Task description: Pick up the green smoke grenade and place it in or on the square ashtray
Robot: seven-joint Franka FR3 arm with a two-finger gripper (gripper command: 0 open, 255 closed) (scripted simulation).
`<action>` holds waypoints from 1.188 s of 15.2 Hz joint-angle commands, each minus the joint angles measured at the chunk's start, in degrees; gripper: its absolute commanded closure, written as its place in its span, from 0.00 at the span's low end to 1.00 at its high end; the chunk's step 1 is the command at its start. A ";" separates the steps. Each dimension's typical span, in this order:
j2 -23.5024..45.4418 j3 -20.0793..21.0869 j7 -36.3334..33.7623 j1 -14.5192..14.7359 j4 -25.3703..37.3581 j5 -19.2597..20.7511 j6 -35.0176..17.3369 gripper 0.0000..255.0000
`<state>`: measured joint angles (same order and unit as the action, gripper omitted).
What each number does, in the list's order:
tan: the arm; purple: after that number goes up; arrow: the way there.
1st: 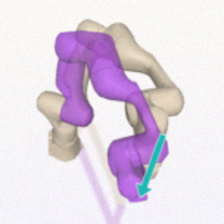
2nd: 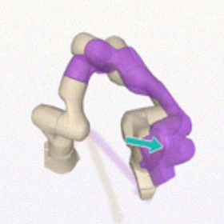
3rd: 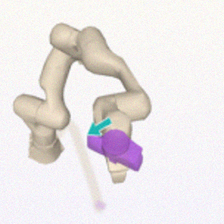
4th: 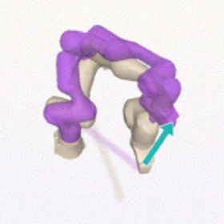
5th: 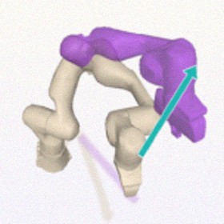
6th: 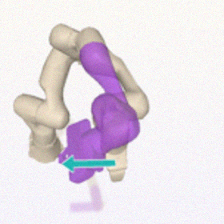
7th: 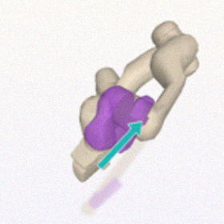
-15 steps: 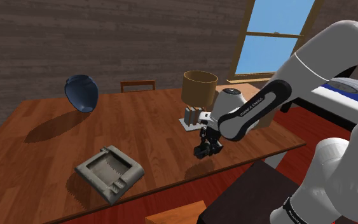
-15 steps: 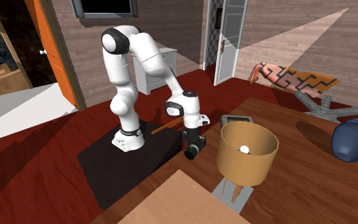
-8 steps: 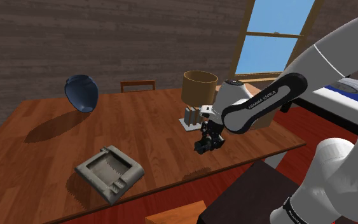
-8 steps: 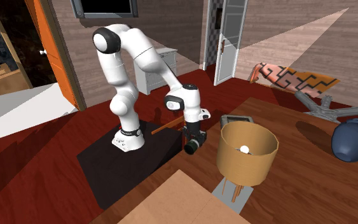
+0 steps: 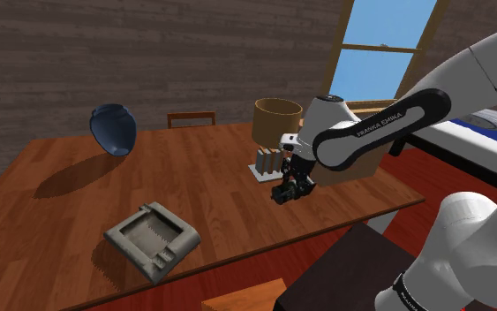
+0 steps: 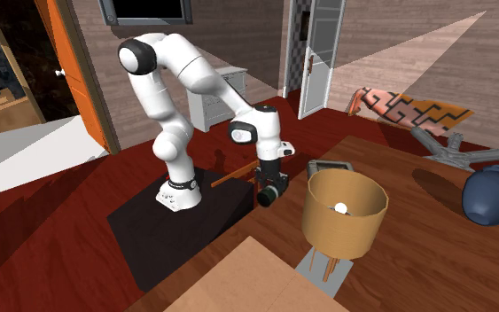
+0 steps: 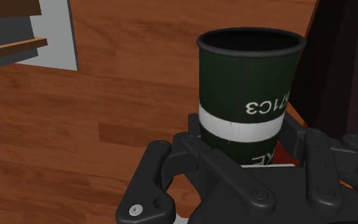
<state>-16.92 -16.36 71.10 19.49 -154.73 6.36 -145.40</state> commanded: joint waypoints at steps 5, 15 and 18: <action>4.03 3.55 -4.82 3.15 5.04 -2.00 1.20 1.00; 18.25 10.01 -14.99 9.04 21.24 -4.60 3.55 1.00; 22.78 11.35 -17.75 10.51 27.19 -4.68 5.05 1.00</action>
<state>4.07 -5.36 54.05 29.63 -130.09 1.80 -141.10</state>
